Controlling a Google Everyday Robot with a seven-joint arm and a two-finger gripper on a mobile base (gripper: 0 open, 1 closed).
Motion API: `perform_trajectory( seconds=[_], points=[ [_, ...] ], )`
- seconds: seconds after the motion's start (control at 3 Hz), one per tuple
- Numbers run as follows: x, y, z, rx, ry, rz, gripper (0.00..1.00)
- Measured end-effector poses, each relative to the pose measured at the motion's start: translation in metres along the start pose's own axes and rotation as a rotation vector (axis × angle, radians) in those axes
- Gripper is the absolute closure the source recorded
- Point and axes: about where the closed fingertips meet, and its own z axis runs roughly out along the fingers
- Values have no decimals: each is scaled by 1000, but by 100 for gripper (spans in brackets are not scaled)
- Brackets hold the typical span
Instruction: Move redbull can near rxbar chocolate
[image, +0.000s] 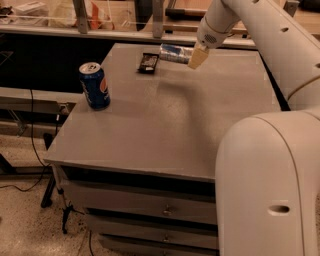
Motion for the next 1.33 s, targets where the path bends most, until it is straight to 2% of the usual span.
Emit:
perform_trajectory(
  seconds=[0.67,1.0,1.33],
  points=[
    [3,1,29,-32,16,21,100],
    [3,1,36,-44,17,27,87],
    [1,2,42,-55,15,32,63]
  ],
)
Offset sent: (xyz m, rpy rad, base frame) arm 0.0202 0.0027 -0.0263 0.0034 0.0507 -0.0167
